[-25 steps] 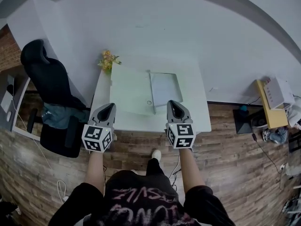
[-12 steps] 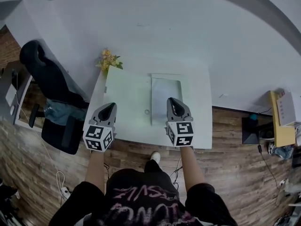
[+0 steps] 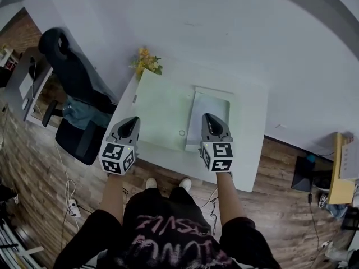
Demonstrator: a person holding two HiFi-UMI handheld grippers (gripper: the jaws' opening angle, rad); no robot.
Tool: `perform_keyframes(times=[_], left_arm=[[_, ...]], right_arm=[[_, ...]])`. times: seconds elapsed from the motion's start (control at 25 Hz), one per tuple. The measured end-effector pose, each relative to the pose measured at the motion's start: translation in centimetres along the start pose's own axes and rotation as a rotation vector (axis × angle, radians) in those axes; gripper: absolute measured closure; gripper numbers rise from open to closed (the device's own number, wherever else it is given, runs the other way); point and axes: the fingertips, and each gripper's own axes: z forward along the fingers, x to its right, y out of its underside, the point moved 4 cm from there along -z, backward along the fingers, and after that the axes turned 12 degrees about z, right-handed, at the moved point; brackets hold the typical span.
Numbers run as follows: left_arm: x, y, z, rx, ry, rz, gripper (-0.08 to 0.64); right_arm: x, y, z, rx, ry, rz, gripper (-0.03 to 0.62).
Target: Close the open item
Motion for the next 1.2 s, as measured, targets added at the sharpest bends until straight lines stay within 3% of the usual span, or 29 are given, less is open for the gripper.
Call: perform_keyframes(times=[0.24, 0.52, 0.84, 1.2], left_arm=[[-3.0, 1.4, -1.1, -0.026, -0.066, -0.020, 0.549], [-7.3, 3.7, -1.5, -0.042, -0.090, -0.045, 0.549], [-11.3, 6.4, -0.4, -0.056, -0.047, -0.070, 0.549], [-12.7, 9.7, 2.9, -0.075, 0.070, -0.084, 0.549]], right_arm=[[-1.8, 0.2, 2.5, -0.023, -0.046, -0.021, 0.565], [-4.7, 0.7, 6.0, -0.047, -0.061, -0.060, 0.565], [-7.6, 0.3, 10.0, -0.063, -0.050, -0.079, 0.565], [-7.6, 1.6, 12.4, -0.111, 0.015, -0.081, 0.565]])
